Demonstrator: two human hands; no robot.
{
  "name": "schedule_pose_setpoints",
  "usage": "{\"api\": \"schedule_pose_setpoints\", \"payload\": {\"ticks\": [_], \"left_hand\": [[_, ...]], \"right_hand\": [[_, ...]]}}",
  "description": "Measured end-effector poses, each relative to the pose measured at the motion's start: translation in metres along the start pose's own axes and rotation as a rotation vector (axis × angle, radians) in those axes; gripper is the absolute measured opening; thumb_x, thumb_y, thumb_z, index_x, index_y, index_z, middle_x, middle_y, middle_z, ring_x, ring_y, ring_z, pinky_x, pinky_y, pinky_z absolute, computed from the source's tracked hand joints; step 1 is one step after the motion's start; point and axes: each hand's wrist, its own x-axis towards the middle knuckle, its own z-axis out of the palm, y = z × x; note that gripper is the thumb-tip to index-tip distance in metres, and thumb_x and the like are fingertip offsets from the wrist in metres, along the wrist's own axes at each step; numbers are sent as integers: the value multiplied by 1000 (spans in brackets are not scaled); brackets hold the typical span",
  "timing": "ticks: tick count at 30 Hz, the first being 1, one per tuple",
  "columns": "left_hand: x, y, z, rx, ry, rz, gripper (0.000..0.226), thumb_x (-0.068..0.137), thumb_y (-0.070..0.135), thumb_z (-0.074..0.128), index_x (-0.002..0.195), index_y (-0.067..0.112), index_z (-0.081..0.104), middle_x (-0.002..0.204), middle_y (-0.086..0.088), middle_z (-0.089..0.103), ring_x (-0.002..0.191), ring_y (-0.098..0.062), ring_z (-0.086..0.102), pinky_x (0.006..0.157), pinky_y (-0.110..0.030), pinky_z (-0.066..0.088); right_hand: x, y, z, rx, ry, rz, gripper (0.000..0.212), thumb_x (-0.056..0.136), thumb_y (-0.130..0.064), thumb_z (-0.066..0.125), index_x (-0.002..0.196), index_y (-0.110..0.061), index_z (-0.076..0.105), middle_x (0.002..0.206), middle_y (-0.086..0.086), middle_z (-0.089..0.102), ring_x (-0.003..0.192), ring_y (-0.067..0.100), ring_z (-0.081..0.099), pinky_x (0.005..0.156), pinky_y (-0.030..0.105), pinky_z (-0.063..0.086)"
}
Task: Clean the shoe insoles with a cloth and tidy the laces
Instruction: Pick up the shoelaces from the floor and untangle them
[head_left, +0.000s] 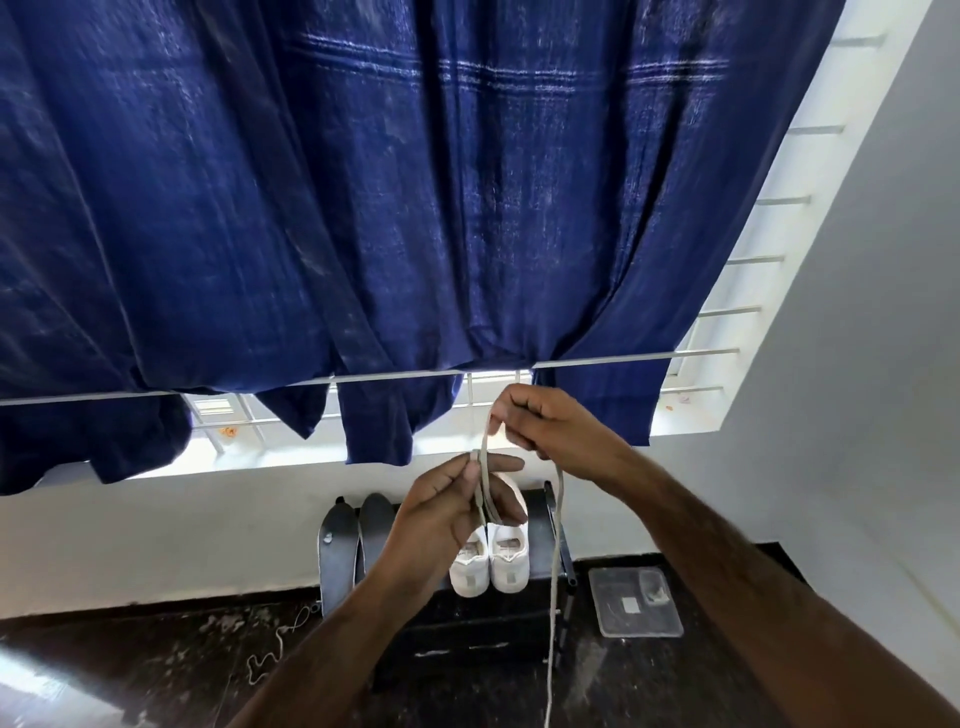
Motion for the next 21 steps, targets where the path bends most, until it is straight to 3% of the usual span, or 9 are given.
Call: {"api": "schedule_pose_setpoints", "payload": {"ticks": [3,6,8,11,14,16,19,21], "left_hand": [[7,12,3,-166,57,57,38,98,19,42,115,-7,64,92,-27,71,87,-34,72,82,-38,58],[15,18,-5,-227,113,115,39,99,17,41,119,-11,59,118,-29,68,115,-39,66,103,-43,52],[19,16,-15,-162,167,141,40,101,15,40,121,-14,58,124,-25,67,123,-36,62,109,-41,47],[20,7,-27,97,228,124,34,104,13,41,120,-3,66,123,-12,71,124,-23,63,111,-35,44],[19,-1,-31,303,201,70,29,105,13,45,117,4,70,116,-2,75,116,-14,67,103,-28,50],[18,-6,-30,336,150,43,29,103,20,52,107,-1,71,99,-5,77,97,-14,72,89,-28,56],[19,-8,-20,294,58,-27,28,101,23,52,94,4,71,83,-16,75,77,-25,70,78,-39,55],[19,-7,-12,222,-4,-45,33,101,22,44,95,14,76,78,-17,72,70,-25,68,70,-34,55]], "right_hand": [[-4,30,22,29,-55,49,23,107,-18,50,89,-10,62,74,-5,55,64,2,47,65,21,39],[-26,42,45,42,-168,79,28,109,-20,46,95,-10,68,66,-13,51,60,3,43,61,22,37],[-40,44,53,36,-226,82,32,111,-22,43,107,-5,70,61,-14,52,59,2,43,62,15,38],[-49,36,53,-101,-323,48,32,110,-32,43,111,-18,71,67,-6,53,61,2,49,65,15,40],[-43,19,38,-257,-379,10,28,110,-33,44,98,-23,68,68,-15,59,63,-4,55,66,12,39],[-34,3,23,-266,-335,-44,24,109,-27,47,90,-28,63,71,-25,61,68,-8,56,67,10,39],[-17,-10,2,-210,-224,-70,28,107,-25,52,81,-28,61,67,-21,57,64,-4,51,64,12,39],[-5,-11,-5,-192,-163,-83,31,106,-25,54,77,-32,61,63,-19,53,61,-1,47,64,15,39]]}}
